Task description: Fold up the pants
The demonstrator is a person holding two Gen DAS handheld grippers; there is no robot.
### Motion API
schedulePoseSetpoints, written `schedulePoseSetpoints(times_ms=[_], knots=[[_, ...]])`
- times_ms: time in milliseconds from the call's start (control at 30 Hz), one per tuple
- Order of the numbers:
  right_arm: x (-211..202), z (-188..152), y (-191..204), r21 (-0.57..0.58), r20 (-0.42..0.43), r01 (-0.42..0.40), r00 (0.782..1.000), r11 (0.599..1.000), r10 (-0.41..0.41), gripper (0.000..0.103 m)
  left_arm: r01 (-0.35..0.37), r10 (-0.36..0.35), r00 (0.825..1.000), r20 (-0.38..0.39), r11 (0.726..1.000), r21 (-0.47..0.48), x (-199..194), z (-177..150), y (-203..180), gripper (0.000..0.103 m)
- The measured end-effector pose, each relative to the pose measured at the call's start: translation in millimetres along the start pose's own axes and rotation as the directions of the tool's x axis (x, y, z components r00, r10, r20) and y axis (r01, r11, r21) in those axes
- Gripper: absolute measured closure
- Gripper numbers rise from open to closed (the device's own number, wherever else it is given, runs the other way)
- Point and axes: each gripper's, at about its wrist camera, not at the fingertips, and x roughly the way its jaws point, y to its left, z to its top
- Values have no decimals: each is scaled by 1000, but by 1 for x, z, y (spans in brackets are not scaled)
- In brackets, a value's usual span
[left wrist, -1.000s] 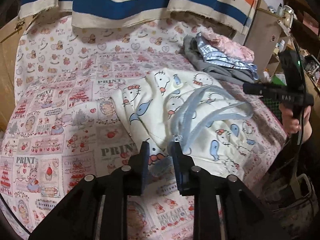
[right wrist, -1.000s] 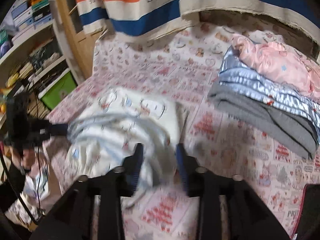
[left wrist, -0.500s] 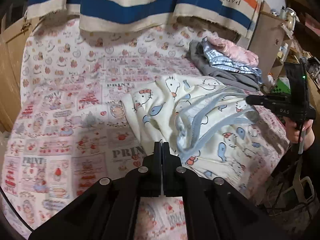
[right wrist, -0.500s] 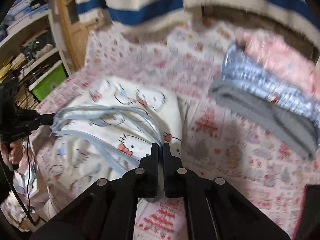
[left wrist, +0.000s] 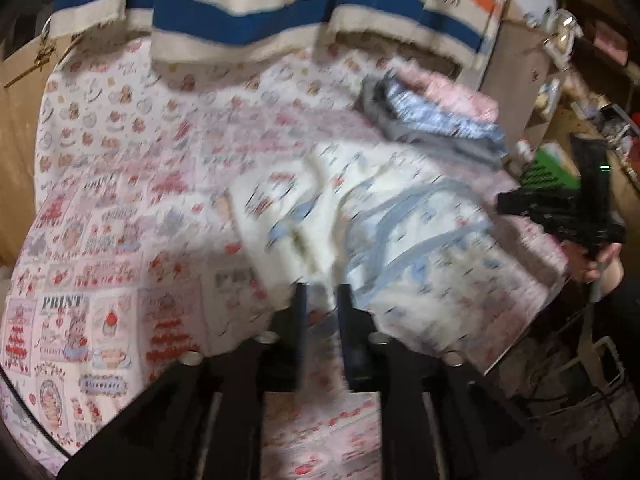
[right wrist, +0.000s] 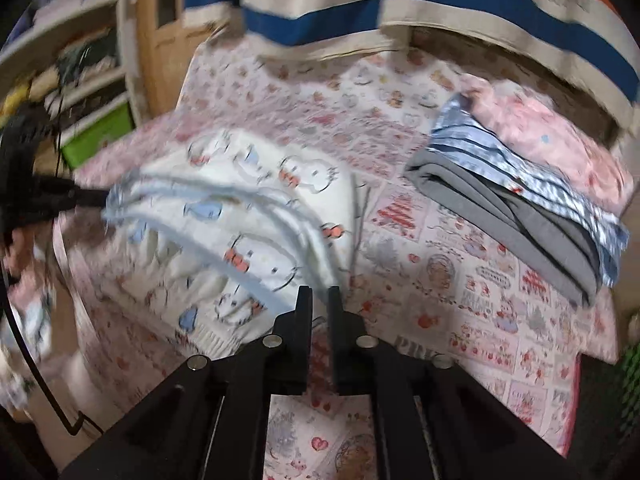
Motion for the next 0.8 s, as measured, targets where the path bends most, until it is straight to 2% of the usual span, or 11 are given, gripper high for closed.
schedulePoseSetpoints(times_ms=[33,100,167,367,400,433,467,500,633,800], knots=[[-1,1,-6,30,13,-5,1000,1000,5,76,10,-10,1000,20,1000,-1,-4,4,-3,79],[-1,5,-17,80,31,-4,1000,997,1,76,27,-27,999,43,1000,12,-6,12,-10,77],[9,8,-19,82,13,-17,1000,996,16,76,20,-21,999,41,1000,20,-1,19,-16,73],[46,3,-12,53,-76,-16,997,998,20,76,-13,13,998,-55,1000,-3,45,23,-14,71],[50,2,-12,59,-81,-13,997,998,18,76,-21,20,997,-68,1000,-14,51,24,-12,75],[53,1,-13,69,-82,-16,996,997,21,76,-26,25,997,-69,999,-19,54,23,-10,96],[54,2,-13,79,-82,-22,996,997,29,80,-25,24,998,-66,1000,-18,54,24,-10,97],[54,2,-14,89,-71,-33,997,995,40,101,-23,22,998,-55,1000,-21,50,24,-10,97],[26,7,-11,92,44,0,999,996,-4,101,-45,44,998,36,999,14,17,28,-12,98],[-2,1,3,50,91,-7,996,999,2,101,-64,63,998,31,997,43,-1,20,-9,97]])
